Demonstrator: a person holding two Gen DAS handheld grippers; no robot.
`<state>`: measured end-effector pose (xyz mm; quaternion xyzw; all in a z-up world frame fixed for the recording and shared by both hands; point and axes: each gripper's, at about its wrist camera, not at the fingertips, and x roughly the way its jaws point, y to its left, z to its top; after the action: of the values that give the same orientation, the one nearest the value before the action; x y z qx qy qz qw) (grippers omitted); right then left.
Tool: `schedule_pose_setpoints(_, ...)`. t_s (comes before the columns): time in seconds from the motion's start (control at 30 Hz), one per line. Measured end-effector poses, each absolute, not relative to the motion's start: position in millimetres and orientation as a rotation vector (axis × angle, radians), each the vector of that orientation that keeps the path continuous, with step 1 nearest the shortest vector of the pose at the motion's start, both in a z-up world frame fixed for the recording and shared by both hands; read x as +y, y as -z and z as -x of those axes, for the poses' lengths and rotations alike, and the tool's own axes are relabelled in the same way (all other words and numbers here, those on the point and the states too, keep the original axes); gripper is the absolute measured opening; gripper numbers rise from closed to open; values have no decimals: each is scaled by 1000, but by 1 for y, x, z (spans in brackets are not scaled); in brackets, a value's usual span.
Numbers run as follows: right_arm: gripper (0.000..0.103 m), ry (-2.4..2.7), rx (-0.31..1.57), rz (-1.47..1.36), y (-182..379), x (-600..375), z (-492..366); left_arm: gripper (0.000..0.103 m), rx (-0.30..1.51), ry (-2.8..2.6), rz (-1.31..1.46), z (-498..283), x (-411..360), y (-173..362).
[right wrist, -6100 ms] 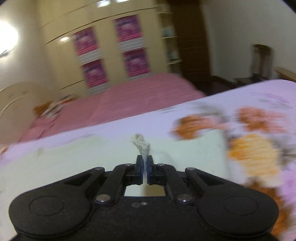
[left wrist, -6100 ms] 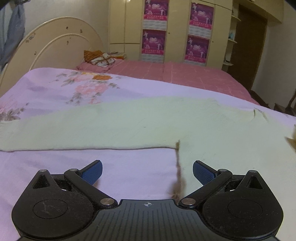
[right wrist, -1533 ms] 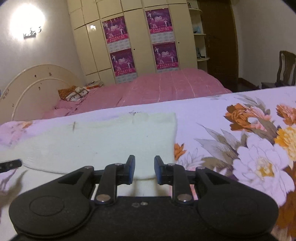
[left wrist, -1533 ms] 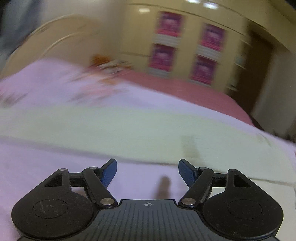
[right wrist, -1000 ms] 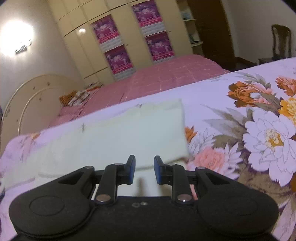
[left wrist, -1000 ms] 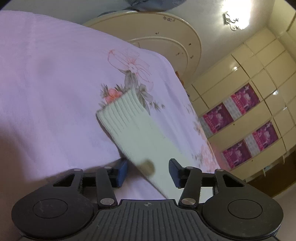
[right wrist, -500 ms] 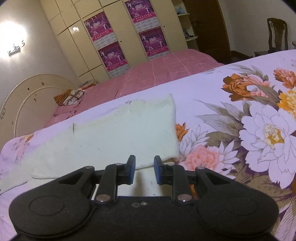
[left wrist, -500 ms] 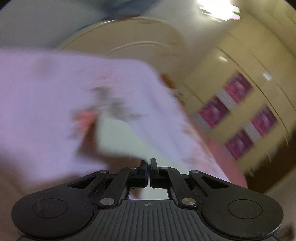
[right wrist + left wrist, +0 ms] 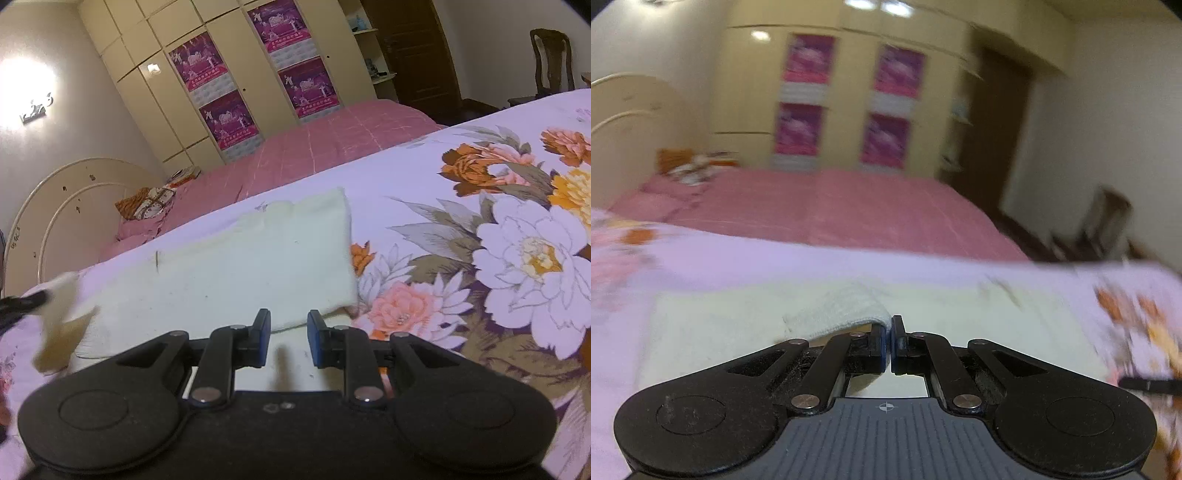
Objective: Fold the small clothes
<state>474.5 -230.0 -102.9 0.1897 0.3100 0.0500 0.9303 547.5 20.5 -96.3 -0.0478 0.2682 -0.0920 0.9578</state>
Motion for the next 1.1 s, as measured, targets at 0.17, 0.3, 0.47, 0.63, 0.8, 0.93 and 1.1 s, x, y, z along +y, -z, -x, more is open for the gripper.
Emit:
schedule_pose_setpoints(0.17, 23, -98, 641, -412, 104, -241, -469, 10, 672, 316, -48, -561, -64, 123)
schedule_pose_setpoints(0.3, 25, -115, 650, -431, 106, -243, -470, 72, 560, 332, 8, -518, -66, 113)
schedule_pose_setpoints(0.47, 27, -219, 650, -463, 105, -219, -489, 72, 573, 140, 36, -491, -10, 111)
schedule_pose_setpoints(0.63, 30, -251, 689, -454, 111, -185, -522, 72, 618, -51, 64, -478, 65, 118)
schedule_pose_setpoints(0.8, 30, -255, 746, -471, 126, -168, -549, 72, 689, -91, 218, -489, 104, 132)
schedule_pose_setpoints(0.93, 6, -287, 748, -416, 124, -155, -560, 72, 659, -95, 247, -490, 108, 134)
schedule_pose_setpoints(1.1, 6, -299, 570, -329, 81, -157, -544, 72, 649, -83, 242, -507, 103, 137)
